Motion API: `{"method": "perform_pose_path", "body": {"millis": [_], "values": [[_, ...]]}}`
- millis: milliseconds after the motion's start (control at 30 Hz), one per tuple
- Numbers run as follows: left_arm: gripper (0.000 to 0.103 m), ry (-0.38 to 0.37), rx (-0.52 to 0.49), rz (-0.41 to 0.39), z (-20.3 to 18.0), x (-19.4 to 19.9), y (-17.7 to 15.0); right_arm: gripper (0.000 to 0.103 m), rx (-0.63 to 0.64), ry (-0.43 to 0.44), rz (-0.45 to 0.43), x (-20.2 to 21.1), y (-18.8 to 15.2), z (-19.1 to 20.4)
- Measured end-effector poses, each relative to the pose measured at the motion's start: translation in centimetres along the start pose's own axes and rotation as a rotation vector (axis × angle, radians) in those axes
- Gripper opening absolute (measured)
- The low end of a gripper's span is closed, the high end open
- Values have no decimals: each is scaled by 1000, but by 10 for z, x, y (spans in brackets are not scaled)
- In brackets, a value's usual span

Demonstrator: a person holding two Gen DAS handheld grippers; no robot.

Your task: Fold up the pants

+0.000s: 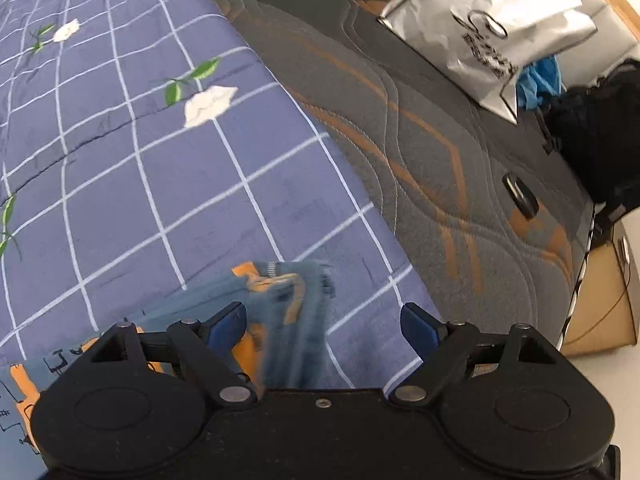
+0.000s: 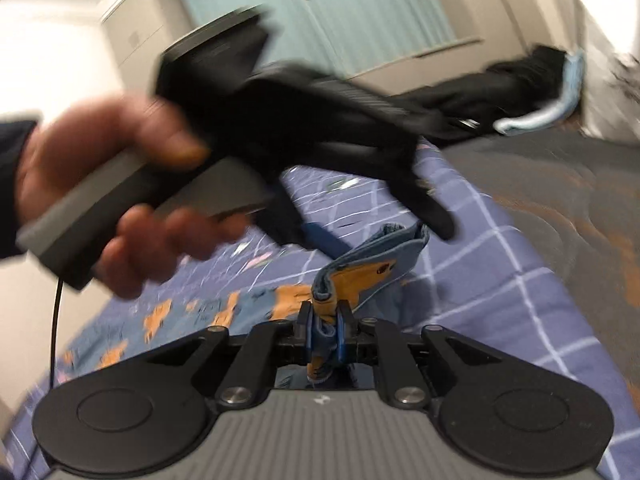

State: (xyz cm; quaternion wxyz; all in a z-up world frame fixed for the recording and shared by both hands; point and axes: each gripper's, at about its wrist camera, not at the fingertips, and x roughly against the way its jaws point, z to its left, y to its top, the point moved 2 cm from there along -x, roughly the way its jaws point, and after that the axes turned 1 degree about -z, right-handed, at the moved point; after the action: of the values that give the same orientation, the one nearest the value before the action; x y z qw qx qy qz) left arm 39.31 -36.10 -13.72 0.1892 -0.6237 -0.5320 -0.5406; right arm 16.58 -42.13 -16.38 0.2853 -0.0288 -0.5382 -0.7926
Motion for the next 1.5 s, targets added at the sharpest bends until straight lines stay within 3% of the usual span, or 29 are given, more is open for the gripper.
{"method": "perform_pose_path", "body": {"millis": [33,100,167,400,667,933,1100,1267,1367,1433,1500], "values": [[84,10,-10,0,-1,-1,0,13,25,1,5,-2,-1,5],[70,29,-25,0,-1,-3,-1,13,38,-2,8,-4,-2,8],[34,38,-39,11,1,-5,1,13,23,-6,10,-6,-3,5],[24,34,-38,-37,11,12,-3,13,15,-21,-9,0,-1,6],[22,-24,69,-178,49,68,-29,13,59,18,-39,14,7,31],[22,3,229,-265,124,112,-75,14,136,110,15,-15,7,87],[22,47,281,-286,165,126,-104,14,194,156,68,-41,-5,122],[22,88,315,-244,194,111,-129,15,218,151,157,-70,-27,139],[26,60,341,-250,203,105,-139,22,228,138,212,-82,-39,139],[39,21,375,-264,209,105,-143,45,230,131,224,-83,-42,138],[43,6,374,-276,209,108,-147,56,233,131,208,-76,-40,138]]}}
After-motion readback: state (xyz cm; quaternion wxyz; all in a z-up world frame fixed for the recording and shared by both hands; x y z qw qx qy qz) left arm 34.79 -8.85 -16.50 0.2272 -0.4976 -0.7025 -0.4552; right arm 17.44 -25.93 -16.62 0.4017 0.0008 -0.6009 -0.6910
